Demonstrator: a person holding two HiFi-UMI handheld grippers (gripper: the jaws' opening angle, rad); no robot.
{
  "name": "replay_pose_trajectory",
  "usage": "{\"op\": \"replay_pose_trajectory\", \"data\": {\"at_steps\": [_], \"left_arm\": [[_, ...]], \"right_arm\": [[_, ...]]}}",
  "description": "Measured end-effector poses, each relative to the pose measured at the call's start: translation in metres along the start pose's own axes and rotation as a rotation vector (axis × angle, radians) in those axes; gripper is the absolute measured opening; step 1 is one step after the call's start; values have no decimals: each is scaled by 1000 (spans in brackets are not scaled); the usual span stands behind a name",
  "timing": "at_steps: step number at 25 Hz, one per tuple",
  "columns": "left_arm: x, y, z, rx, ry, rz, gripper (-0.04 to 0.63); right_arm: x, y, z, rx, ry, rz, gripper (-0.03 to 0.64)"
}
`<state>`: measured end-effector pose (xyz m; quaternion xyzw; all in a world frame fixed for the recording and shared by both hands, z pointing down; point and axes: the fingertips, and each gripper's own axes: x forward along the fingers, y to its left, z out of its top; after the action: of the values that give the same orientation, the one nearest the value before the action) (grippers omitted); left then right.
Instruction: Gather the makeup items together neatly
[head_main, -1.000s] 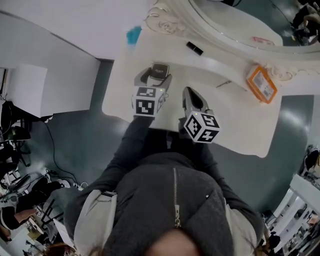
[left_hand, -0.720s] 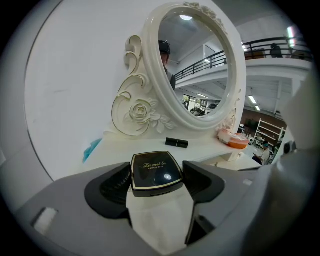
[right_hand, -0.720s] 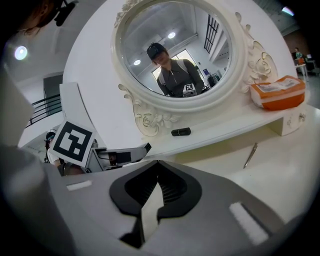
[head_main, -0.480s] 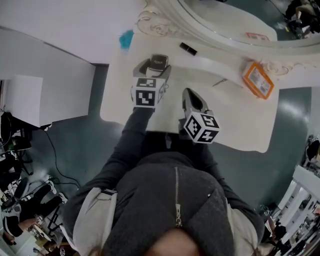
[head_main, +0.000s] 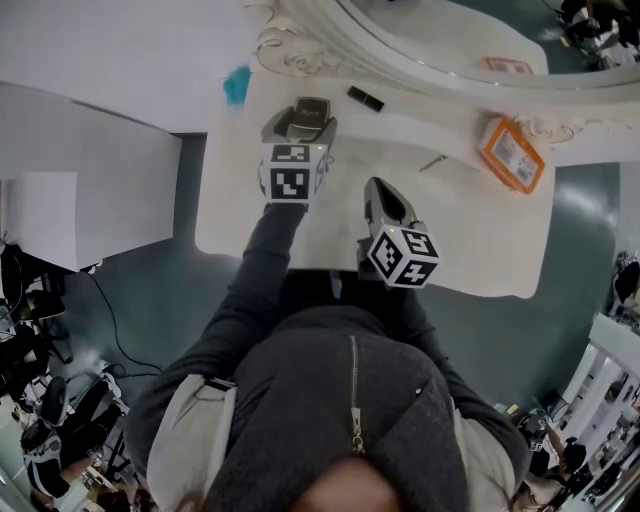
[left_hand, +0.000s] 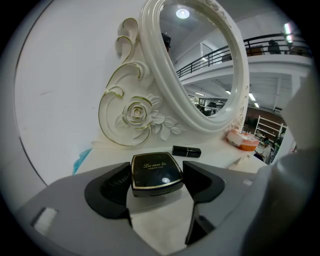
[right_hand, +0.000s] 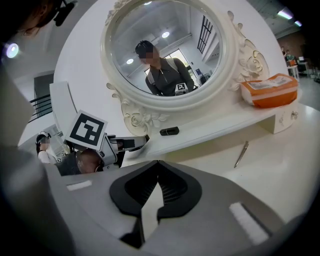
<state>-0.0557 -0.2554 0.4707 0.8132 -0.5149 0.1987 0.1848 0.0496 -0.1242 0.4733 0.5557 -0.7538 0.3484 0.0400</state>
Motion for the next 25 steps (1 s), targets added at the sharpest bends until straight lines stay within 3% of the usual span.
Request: {"op": "replay_pose_trajectory", "data": {"at_steps": [25], "left_arm": [[33,8,-6,102,49,60,341]], "right_arm": [[11,-12,13,-4,0,-14,3]]}}
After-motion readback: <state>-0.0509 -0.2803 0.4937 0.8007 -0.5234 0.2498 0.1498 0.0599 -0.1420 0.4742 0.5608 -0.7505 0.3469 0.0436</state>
